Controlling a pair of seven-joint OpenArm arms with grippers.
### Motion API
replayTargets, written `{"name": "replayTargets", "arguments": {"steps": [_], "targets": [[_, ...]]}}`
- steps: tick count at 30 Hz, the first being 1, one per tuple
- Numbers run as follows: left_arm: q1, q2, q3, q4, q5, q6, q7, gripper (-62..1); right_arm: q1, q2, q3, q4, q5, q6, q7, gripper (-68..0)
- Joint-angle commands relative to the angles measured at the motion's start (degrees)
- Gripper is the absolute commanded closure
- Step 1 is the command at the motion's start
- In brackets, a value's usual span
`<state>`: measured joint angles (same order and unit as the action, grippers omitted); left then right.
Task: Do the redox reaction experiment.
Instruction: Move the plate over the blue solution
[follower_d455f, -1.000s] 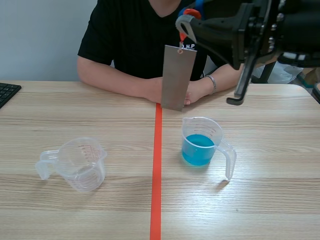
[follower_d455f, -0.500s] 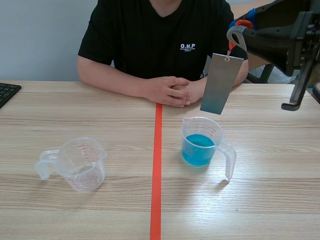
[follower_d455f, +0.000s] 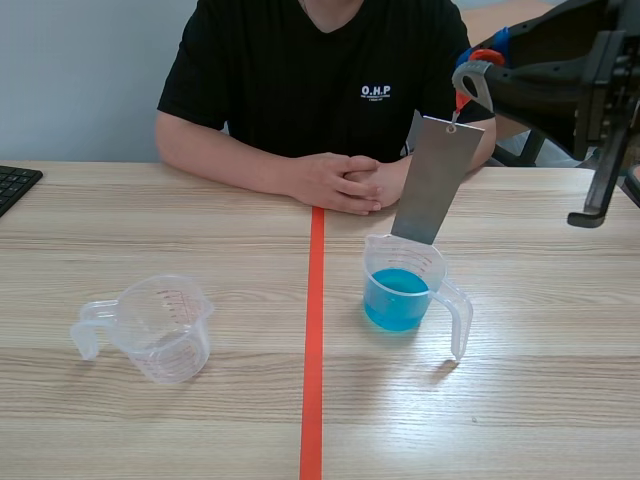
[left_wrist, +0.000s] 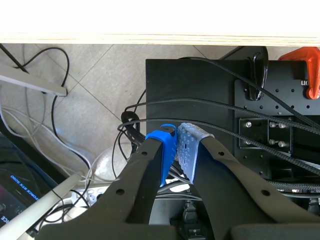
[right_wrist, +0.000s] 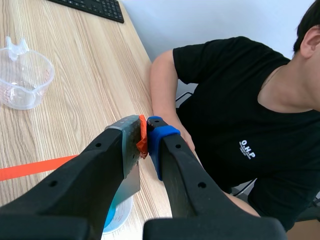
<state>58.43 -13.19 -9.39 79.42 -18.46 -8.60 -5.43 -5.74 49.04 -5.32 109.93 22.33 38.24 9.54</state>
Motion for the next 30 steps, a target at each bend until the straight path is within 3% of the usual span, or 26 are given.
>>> {"name": "replayTargets", "arguments": {"steps": [1,5,11,23,30], "targets": [[0.7,-0.2,-0.2,0.4,-0.4,0.1,-1.0,-5.1,1.0,0.3,0.0,0.1,0.8,-0.4,0.6,-1.5],[1.5,-3.0,-0.2,0.6,-0.8,0.1,-1.5,-5.1,2.1,0.3,-0.6,-0.6,1.9,0.3,0.6,-1.5],[2.5,-12.0,-0.4,0.9,-3.4,0.1,-7.2,-5.1,4.0,0.3,-3.1,-2.0,2.6,0.8,0.4,-1.5],[2.1,-37.3,-1.8,0.9,-3.4,-0.4,-24.1,-5.1,4.0,0.3,-3.4,-2.1,3.5,0.8,0.4,-1.5],[-6.2,-46.6,-1.1,0.9,-3.4,-8.1,-29.5,-5.1,4.0,0.3,-3.4,-2.1,3.5,0.8,0.4,-1.5]]}}
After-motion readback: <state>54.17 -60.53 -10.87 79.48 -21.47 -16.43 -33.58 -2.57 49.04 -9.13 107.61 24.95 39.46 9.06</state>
